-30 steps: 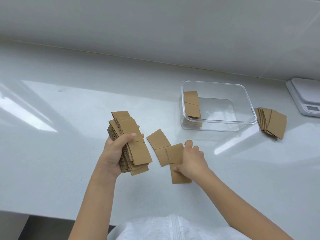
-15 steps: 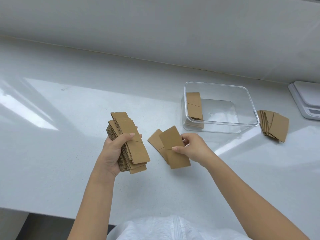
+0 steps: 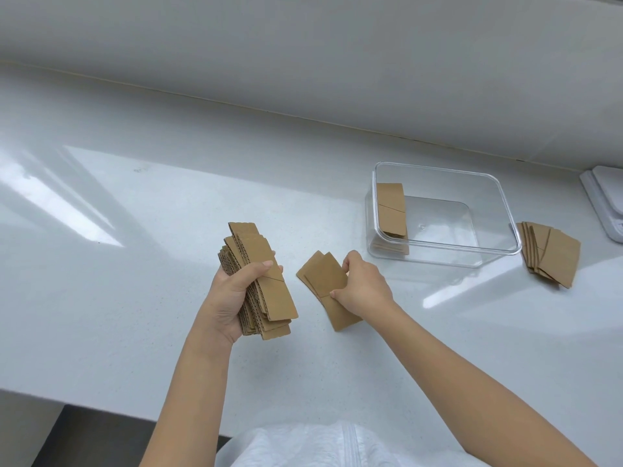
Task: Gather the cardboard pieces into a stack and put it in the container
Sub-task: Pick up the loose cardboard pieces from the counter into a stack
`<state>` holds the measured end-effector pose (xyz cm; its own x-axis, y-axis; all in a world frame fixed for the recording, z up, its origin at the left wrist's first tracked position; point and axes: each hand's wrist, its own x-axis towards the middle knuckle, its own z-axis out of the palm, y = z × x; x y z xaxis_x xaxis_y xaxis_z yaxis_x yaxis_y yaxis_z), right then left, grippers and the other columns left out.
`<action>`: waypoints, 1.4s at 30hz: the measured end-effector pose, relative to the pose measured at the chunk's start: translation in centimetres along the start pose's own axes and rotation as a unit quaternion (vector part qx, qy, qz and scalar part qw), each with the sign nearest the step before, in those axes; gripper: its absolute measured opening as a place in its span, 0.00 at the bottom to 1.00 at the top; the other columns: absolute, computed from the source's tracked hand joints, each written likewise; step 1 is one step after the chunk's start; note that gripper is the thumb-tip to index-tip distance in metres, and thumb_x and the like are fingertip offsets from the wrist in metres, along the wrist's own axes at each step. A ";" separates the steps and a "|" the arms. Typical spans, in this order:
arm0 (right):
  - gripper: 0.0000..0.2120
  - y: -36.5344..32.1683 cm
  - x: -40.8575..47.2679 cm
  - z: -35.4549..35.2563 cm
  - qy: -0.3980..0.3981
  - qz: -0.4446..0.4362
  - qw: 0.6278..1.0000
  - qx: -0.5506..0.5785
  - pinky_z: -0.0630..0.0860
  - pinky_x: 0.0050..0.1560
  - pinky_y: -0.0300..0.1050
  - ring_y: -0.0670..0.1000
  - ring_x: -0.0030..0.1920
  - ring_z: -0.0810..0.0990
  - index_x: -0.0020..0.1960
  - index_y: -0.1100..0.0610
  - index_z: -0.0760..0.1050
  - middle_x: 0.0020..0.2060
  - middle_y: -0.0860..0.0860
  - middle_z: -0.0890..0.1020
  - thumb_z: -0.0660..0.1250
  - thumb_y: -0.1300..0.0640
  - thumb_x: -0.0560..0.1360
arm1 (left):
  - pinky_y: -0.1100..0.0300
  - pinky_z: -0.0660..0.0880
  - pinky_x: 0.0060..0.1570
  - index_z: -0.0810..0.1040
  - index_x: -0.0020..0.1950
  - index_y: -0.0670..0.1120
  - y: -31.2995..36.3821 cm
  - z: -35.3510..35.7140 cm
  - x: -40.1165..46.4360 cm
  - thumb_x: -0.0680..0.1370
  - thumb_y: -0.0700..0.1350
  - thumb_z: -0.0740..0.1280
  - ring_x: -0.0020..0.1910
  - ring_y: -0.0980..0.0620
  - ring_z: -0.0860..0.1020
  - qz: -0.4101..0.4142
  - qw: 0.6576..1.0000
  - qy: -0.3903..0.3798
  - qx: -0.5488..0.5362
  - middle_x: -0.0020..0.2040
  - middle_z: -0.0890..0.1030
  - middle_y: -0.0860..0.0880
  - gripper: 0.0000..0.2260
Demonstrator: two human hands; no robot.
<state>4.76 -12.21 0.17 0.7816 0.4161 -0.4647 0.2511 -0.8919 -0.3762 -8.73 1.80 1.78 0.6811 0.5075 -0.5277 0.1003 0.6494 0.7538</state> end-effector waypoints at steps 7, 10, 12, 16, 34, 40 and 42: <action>0.17 0.7 -0.4 0.4 0.019 0.005 1.000 0.006 0.75 0.50 0.49 0.55 0.53 0.78 0.56 0.54 0.74 0.49 0.52 0.80 0.72 0.53 0.70 | 0.49 0.81 0.42 0.76 0.62 0.43 0.1 -0.1 0.0 0.64 0.41 0.72 0.48 0.46 0.82 -0.018 1.000 -0.020 0.006 0.54 0.81 0.39 0.26; 0.09 2.1 -0.2 -0.1 -0.012 0.013 0.996 0.090 0.77 0.47 0.48 0.54 0.47 0.80 0.47 0.58 0.78 0.44 0.53 0.81 0.70 0.54 0.72 | 0.48 0.80 0.43 0.75 0.63 0.43 0.2 -0.2 -0.1 0.60 0.41 0.75 0.49 0.45 0.80 -0.007 0.999 -0.029 0.021 0.56 0.80 0.40 0.31; 0.07 3.0 -0.6 -1.5 -0.063 0.019 0.969 0.239 0.78 0.48 0.47 0.52 0.44 0.80 0.49 0.61 0.79 0.42 0.52 0.82 0.68 0.57 0.75 | 0.47 0.80 0.44 0.74 0.64 0.42 0.2 -0.2 -0.3 0.59 0.42 0.77 0.51 0.45 0.80 0.001 0.999 -0.037 0.032 0.58 0.79 0.40 0.33; 0.08 3.6 -2.4 -4.6 -0.223 -0.034 0.842 0.490 0.80 0.49 0.45 0.48 0.42 0.82 0.49 0.60 0.80 0.41 0.50 0.85 0.63 0.60 0.77 | 0.47 0.81 0.43 0.75 0.63 0.43 0.3 0.7 -0.9 0.49 0.51 0.83 0.50 0.46 0.82 -0.002 0.997 -0.071 0.028 0.57 0.81 0.39 0.44; 0.27 8.4 -7.9 -7.7 -0.204 -0.036 0.749 0.629 0.80 0.41 0.52 0.55 0.46 0.81 0.54 0.58 0.67 0.47 0.58 0.80 0.78 0.57 0.62 | 0.48 0.79 0.37 0.73 0.62 0.42 -3.5 13.4 -6.9 0.69 0.43 0.70 0.44 0.45 0.82 0.029 0.977 -0.188 0.093 0.48 0.81 0.42 0.22; 0.29 15.7 -9.0 -10.8 -0.236 -0.051 0.694 0.678 0.82 0.40 0.50 0.58 0.50 0.83 0.68 0.62 0.63 0.54 0.60 0.82 0.69 0.59 0.70 | 0.53 0.81 0.42 0.77 0.54 0.46 -6.5 20.1 -7.7 0.69 0.45 0.69 0.44 0.49 0.83 0.013 0.956 -0.242 0.165 0.43 0.85 0.49 0.15; 0.33 18.3 -9.0 -11.6 -0.225 -0.052 0.694 0.682 0.82 0.41 0.51 0.58 0.51 0.83 0.69 0.64 0.64 0.56 0.62 0.81 0.72 0.57 0.68 | 0.52 0.81 0.41 0.76 0.57 0.45 -7.6 22.4 -7.8 0.68 0.46 0.70 0.45 0.48 0.83 -0.011 0.949 -0.257 0.179 0.45 0.85 0.47 0.18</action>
<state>8.97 -34.32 6.78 0.4648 0.7533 -0.4654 -0.7214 0.0175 -0.6923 1.48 -19.75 8.95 0.9310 0.0920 -0.3533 0.2962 0.3751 0.8784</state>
